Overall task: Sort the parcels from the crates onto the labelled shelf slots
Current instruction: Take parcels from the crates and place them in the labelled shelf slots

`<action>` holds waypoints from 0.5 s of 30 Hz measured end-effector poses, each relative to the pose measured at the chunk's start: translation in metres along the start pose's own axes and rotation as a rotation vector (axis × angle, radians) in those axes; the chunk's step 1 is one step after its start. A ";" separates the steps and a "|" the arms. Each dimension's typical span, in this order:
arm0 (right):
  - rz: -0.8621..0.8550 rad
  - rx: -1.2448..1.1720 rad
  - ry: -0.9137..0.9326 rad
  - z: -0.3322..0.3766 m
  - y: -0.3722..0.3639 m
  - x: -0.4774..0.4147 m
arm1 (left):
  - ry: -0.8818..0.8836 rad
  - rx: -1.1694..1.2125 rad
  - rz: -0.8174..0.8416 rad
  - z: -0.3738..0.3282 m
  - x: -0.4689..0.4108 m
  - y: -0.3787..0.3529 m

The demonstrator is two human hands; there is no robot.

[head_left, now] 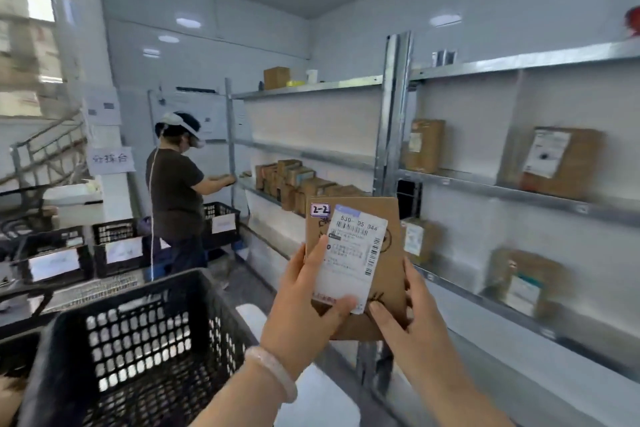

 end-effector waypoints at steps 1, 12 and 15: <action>-0.023 0.046 -0.008 -0.008 0.024 -0.001 | -0.015 0.042 0.016 -0.008 -0.006 -0.024; -0.275 0.470 -0.007 -0.053 0.228 0.013 | -0.118 0.353 0.195 -0.096 -0.043 -0.219; -0.310 0.536 0.004 -0.060 0.255 0.017 | -0.139 0.396 0.257 -0.110 -0.050 -0.251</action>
Point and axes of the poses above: each hand's wrist, its own x-axis away from the middle knuckle, its own y-axis out of the back of the hand, z = x × y, the point moved 3 cm from there along -x, towards the middle knuckle, and after that the axes turned 3 degrees about x, right-handed, at the moved point
